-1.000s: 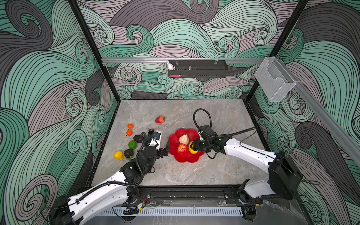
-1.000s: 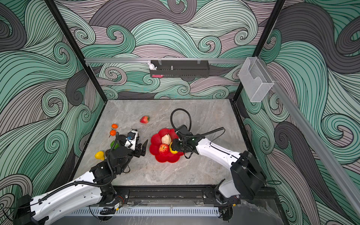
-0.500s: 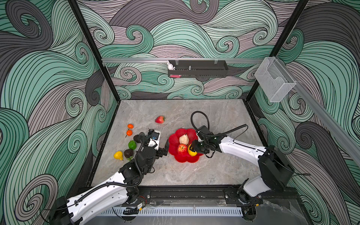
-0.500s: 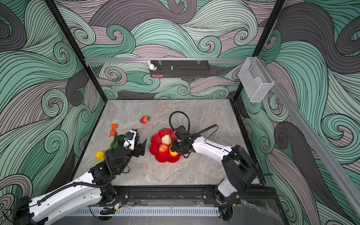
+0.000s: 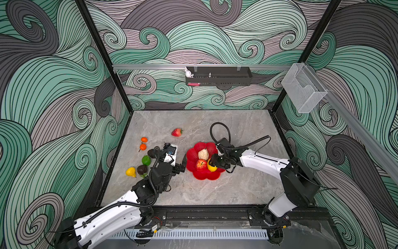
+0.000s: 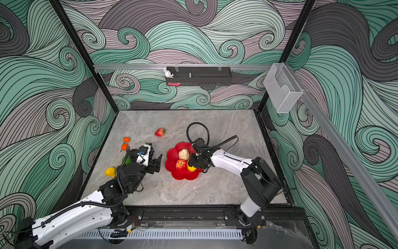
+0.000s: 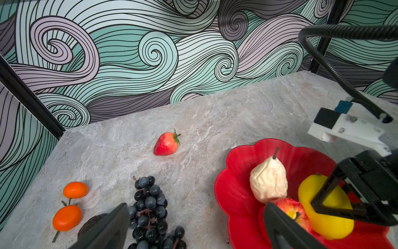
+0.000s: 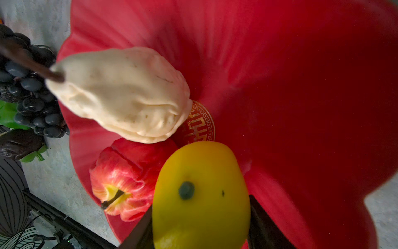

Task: Arrange fruit in a fruit bowl
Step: Place the fruit in the fruit bowl.

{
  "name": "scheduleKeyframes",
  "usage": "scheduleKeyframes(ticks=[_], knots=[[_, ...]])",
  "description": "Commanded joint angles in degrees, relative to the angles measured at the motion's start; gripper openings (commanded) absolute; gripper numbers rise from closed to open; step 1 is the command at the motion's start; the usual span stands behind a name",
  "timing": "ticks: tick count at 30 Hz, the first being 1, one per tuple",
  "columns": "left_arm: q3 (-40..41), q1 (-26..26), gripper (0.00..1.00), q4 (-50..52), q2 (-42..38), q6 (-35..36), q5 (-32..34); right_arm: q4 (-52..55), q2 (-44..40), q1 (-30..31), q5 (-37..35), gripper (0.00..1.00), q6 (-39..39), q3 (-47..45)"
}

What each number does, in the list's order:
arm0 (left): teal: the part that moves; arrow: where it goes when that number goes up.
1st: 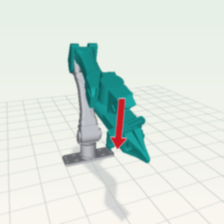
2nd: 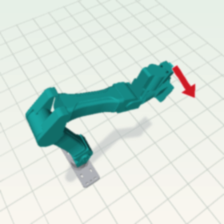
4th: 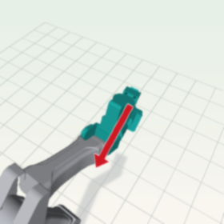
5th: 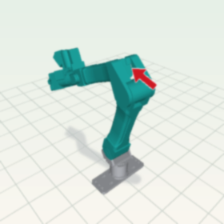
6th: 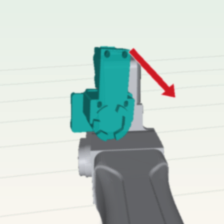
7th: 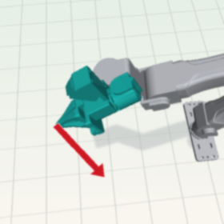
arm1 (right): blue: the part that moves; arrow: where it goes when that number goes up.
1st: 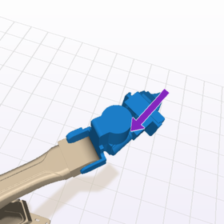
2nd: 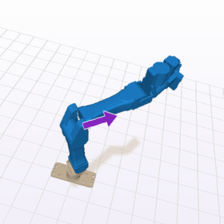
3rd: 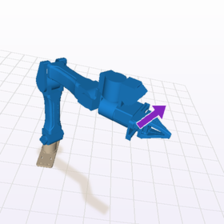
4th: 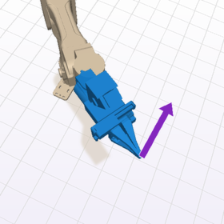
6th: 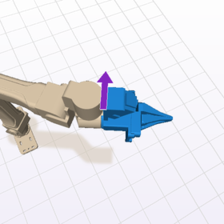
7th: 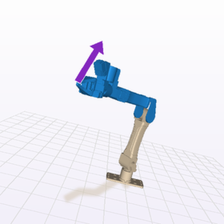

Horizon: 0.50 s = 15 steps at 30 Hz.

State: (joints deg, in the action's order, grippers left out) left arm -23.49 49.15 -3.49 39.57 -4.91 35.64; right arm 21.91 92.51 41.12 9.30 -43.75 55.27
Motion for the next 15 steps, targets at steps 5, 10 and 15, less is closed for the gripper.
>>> scheduleKeyframes(ticks=[5, 10, 15], knots=[[0.28, -0.45, 0.99, -0.81, -0.35, -0.17, 1.45, -0.31, 1.17, -0.52, -0.25, 0.60, -0.03, 1.49], [0.28, -0.45, 0.99, -0.83, -0.23, -0.07, 1.28, -0.28, 1.27, -0.74, -0.73, 0.62, 0.15, 1.48], [0.29, -0.45, 0.99, -0.86, -0.22, -0.10, 1.19, -0.62, 1.72, -0.82, -0.69, 0.64, 0.41, 1.66]])
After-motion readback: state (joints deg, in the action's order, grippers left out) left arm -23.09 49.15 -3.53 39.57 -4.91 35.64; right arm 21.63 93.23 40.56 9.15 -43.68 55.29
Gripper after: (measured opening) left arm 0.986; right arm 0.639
